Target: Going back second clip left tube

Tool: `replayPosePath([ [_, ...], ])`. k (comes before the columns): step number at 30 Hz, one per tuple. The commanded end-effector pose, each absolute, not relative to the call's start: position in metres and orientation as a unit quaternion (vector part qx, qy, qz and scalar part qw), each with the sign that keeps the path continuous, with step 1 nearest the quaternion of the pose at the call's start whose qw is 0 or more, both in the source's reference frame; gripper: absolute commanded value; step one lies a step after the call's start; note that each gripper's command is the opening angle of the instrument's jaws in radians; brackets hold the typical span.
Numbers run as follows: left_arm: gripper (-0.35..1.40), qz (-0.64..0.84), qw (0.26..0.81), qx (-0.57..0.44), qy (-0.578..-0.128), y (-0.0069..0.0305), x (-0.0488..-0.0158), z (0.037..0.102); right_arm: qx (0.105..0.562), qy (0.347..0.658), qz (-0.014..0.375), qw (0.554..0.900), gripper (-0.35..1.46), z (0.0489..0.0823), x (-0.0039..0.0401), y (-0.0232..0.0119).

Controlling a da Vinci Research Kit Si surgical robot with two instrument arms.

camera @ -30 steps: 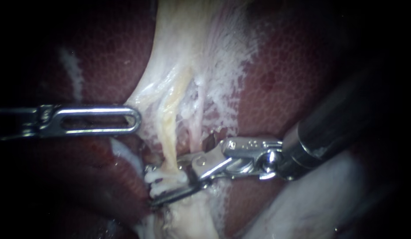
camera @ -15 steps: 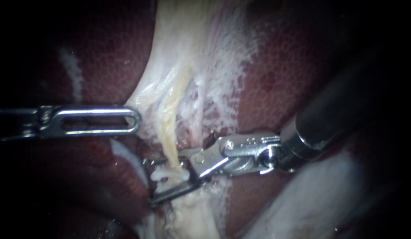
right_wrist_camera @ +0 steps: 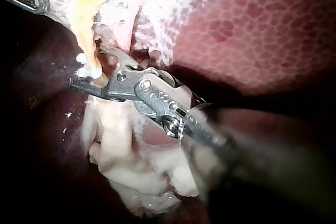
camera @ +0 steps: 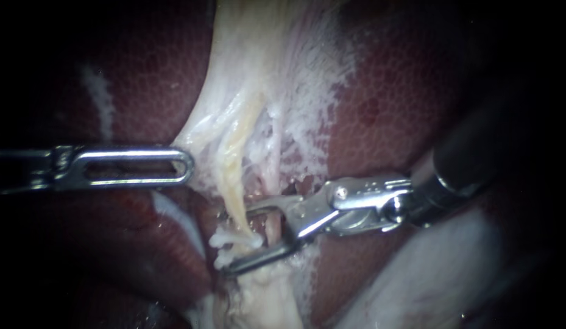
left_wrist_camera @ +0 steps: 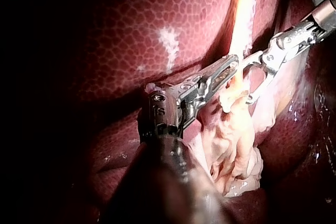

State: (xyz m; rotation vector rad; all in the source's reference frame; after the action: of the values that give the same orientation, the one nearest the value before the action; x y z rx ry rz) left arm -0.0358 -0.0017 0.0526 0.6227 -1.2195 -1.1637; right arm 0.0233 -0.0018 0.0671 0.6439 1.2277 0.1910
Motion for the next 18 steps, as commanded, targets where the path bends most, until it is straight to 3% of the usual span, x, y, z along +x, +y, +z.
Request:
replayPosePath([
  [1,-0.35,-0.507,0.623,0.271,-0.531,-0.0017,-0.0358,0.0526,0.296,0.565,0.089,0.765,0.60,0.0670,0.0227,-0.0016],
  [18,-0.35,-0.506,0.622,0.270,-0.532,-0.0018,-0.0359,0.0528,0.273,0.564,0.096,0.773,0.60,0.0631,0.0149,0.0006],
])
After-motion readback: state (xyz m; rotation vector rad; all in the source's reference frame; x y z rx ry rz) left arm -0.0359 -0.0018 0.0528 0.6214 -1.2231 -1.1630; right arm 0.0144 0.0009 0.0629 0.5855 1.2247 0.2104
